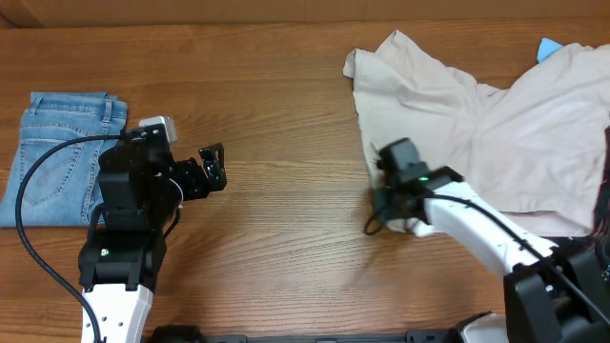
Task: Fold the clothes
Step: 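Drag the beige shorts with the right gripper toward the table center, then grasp the shorts waistband with the left gripper and pull it left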
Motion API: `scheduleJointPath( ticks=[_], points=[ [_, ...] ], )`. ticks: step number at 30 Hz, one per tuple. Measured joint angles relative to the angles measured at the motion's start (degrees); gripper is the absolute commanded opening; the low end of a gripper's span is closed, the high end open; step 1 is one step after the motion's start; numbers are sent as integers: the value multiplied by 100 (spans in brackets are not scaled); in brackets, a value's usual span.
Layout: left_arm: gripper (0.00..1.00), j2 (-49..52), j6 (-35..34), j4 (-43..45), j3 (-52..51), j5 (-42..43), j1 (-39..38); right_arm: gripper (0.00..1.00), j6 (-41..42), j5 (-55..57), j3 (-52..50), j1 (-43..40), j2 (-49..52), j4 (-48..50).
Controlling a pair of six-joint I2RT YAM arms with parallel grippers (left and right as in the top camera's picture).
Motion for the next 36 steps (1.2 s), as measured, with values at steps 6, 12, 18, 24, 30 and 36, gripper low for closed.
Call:
scheduleJointPath(
  ticks=[6, 12, 18, 24, 30, 36],
  points=[
    [100, 0, 0, 94, 0, -17, 0, 87, 35, -48, 1502, 1349, 26, 918],
    [100, 0, -2, -63, 0, 31, 0, 100, -11, -229, 1932, 1891, 0, 1121],
    [100, 83, -2, -345, 2, 76, 0, 100, 146, 122, 1926, 1545, 0, 573],
    [100, 719, -4, -474, 2, 243, -2, 100, 348, 398, 1921, 728, -275, 7],
    [100, 1919, -7, -492, 7, 612, -151, 100, 400, 483, 1921, -22, -741, -717],
    [100, 3104, -7, -404, 7, 710, -155, 100, 433, 525, 1921, -496, -776, -1143]
  ],
)
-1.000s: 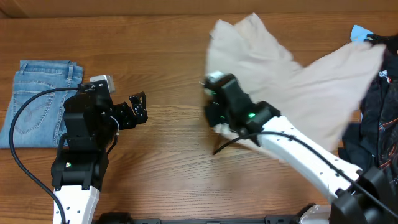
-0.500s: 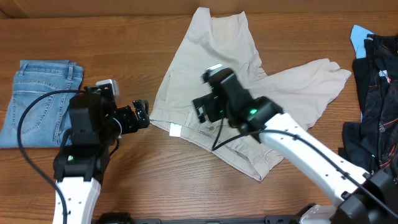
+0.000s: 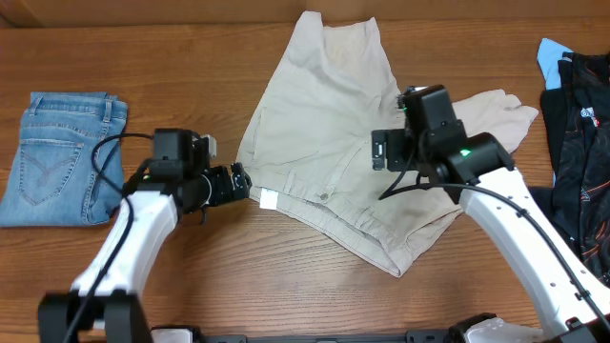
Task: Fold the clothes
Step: 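Grasp the shorts waistband with the left gripper and pull it left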
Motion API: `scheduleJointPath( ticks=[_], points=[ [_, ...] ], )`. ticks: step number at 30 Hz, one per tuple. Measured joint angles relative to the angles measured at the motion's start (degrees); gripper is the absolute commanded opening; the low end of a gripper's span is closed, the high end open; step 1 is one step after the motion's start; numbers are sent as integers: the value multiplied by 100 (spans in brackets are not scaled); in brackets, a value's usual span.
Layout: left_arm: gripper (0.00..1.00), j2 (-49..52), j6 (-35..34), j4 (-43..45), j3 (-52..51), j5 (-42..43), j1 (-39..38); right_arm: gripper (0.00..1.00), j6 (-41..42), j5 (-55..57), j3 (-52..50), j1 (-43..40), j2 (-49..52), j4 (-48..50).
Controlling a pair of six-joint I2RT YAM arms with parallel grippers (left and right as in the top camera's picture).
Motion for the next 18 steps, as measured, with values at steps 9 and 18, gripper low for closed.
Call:
scheduleJointPath(
  ticks=[9, 18],
  points=[
    [84, 1056, -37, 850, 68, 79, 4, 100, 2, 2, 0, -177, 0, -26],
    [6, 1534, -17, 1589, 256, 203, -39, 100, 0, 2, 0, -177, 0, -24]
  ],
)
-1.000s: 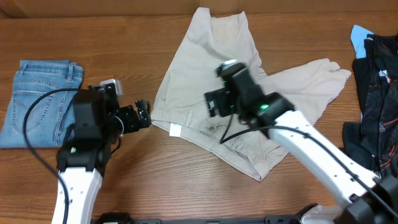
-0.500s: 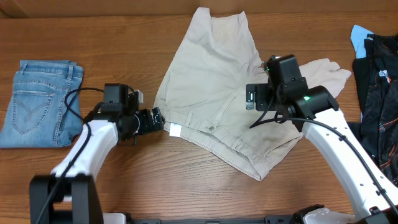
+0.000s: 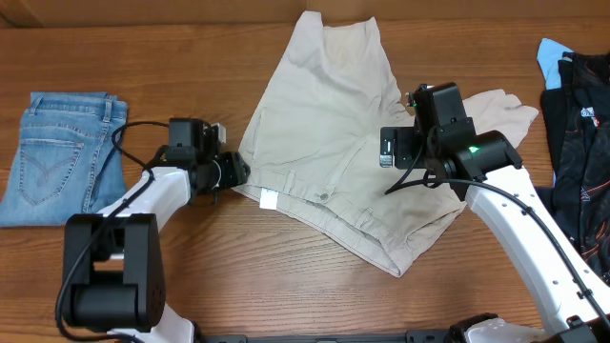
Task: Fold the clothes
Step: 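Grasp the shorts waistband with the left gripper and pull it left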
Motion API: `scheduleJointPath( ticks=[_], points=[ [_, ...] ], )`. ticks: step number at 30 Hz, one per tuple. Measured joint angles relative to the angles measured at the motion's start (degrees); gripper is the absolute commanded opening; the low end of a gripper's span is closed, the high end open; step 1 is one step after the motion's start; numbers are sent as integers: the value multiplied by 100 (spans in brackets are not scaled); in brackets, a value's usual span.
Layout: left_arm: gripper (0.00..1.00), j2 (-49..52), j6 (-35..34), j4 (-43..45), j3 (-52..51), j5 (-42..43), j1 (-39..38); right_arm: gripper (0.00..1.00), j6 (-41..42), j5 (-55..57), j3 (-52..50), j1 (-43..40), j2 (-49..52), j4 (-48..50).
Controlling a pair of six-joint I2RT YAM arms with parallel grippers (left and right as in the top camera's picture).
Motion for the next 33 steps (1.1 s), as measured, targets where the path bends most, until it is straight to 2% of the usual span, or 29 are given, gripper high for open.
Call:
scheduleJointPath(
  ticks=[12, 20, 21, 22, 24, 29, 33],
  points=[
    [4, 111, 232, -273, 249, -170, -17, 100, 2, 0, 0, 0, 0, -7],
    [4, 111, 553, -337, 2103, -955, 525, 100, 4, 0, 0, -2, 0, -81],
    [9, 109, 575, -328, 2371, -1051, 623, 100, 2, 0, 0, 0, 0, -96],
    [35, 107, 595, -326, 2583, -1132, 713, 100, 2, 2, 0, 0, 0, -114],
    [99, 105, 667, -339, 2951, -1287, 918, 100, 2, 0, 0, 0, 0, -138],
    [100, 17, 675, -1176, 3355, -1340, 1298, 100, 2, -2, 0, 0, 0, -142],
    [100, 0, 673, -2693, 3366, -1067, 1296, 100, 2, 0, 0, -2, 0, -122]
  ],
)
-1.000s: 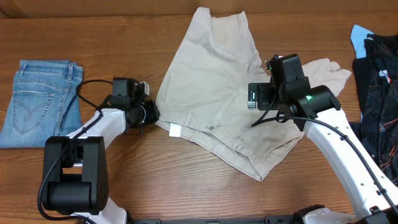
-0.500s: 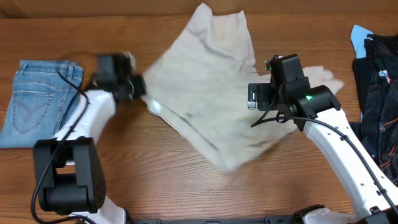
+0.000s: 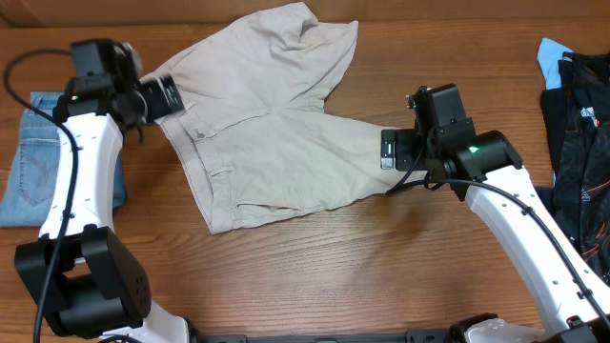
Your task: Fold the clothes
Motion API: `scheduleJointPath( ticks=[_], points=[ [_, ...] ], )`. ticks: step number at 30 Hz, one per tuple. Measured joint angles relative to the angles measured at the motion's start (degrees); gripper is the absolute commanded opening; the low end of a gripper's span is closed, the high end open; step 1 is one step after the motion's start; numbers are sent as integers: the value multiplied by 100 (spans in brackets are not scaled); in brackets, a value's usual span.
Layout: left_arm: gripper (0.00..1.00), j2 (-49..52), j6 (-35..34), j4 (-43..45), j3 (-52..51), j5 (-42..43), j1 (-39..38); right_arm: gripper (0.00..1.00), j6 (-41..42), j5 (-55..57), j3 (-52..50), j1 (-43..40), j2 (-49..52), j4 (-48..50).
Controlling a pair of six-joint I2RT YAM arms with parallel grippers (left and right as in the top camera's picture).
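Beige shorts (image 3: 276, 143) lie spread across the middle of the wooden table in the overhead view, with one leg pointing to the back and the other to the right. At the far left my left gripper (image 3: 164, 95) is shut on the waistband corner. My right gripper (image 3: 389, 152) is shut on the right leg's end, so the cloth is drawn out between the two grippers.
Folded blue jeans (image 3: 24, 181) lie at the left edge, partly under my left arm. A dark garment (image 3: 583, 114) and a light blue item (image 3: 551, 48) sit at the right edge. Bare table (image 3: 315, 276) shows in front of the shorts.
My left gripper has gone from the table's middle left to the far left back with the waistband corner in it. The shorts have turned and now lie stretched leftward. The right gripper has barely moved.
The shorts first lay bunched at the right back with my right gripper at their front edge and the left gripper away from them. Then they lay in the middle with a gripper at each side. Now they are stretched out between both grippers.
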Motion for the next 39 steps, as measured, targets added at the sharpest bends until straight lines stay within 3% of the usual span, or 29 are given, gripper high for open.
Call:
scheduleJointPath(
  ticks=[4, 7, 15, 22, 23, 25, 26, 28, 34, 39],
  points=[
    [100, 0, 2, -1506, -9, 463, -173, 100, 0, 0, 0, 2, 0, 11],
    [100, 0, 4, -2079, -48, 671, -380, 100, 0, -2, 0, -4, 0, 24],
    [100, -2, 2, -2024, -1198, 863, -1176, 100, 20, -7, 0, -361, 0, 11],
    [100, -2, -68, -1279, -2240, 754, -1416, 100, 17, -4, 0, -487, 0, -9],
    [97, -2, -98, -1126, -2343, 726, -1416, 100, 17, -4, 0, -487, 0, -9],
    [79, -2, -173, -896, -2529, 699, -1416, 100, 17, -2, 0, -487, 0, -11],
    [59, -2, -181, -837, -2592, 695, -1416, 100, 15, -4, 0, -487, 0, -15],
    [5, -2, -205, -822, -2677, 691, -1416, 100, 15, -4, 0, -487, 0, -24],
    [4, -2, -131, -1338, -2697, 575, -1386, 100, 15, 0, 0, -542, 0, -24],
    [4, -2, -365, -2135, -2704, -299, -942, 100, -70, -170, 0, -861, 118, -59]
  ],
)
